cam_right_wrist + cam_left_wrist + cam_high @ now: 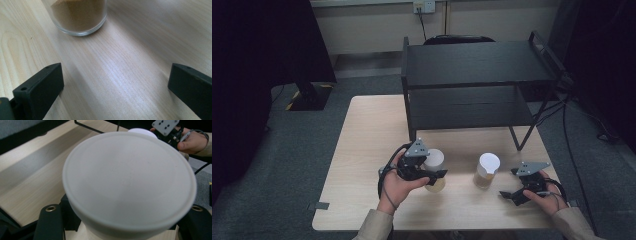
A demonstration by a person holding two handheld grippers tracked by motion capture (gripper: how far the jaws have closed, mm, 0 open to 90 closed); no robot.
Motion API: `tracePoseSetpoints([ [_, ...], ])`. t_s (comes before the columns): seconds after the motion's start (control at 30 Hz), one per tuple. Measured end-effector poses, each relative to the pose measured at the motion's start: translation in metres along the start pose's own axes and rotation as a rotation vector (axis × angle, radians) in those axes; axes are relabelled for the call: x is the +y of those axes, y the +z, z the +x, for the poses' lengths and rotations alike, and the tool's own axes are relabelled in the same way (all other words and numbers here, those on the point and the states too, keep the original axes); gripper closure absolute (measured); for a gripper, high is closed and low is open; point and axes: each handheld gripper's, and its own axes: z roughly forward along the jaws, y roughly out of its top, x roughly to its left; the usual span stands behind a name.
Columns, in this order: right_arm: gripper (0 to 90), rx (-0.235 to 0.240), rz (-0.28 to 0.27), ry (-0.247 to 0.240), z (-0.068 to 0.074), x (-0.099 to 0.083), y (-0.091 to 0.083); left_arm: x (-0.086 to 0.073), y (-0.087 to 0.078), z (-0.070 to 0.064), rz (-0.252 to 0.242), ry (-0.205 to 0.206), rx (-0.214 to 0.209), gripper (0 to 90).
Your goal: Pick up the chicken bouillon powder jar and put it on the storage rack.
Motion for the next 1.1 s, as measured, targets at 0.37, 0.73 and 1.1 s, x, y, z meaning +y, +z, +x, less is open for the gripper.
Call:
tracePoseSetpoints([
  [0.37,0.0,0.000,0.000,0.000,0.000,0.000,0.000,0.026,0.014,0.003,0.015,0.021,-0.010,34.9],
  [0.73,0.0,0.000,0.001,0.001,0.000,0.000,0.000,0.055,0.016,0.004,0.011,0.046,-0.018,34.9],
  [1.1,0.0,0.000,0.000,0.000,0.000,0.000,0.000,0.083,0.011,0.002,-0.005,0.051,-0.027,35.0],
])
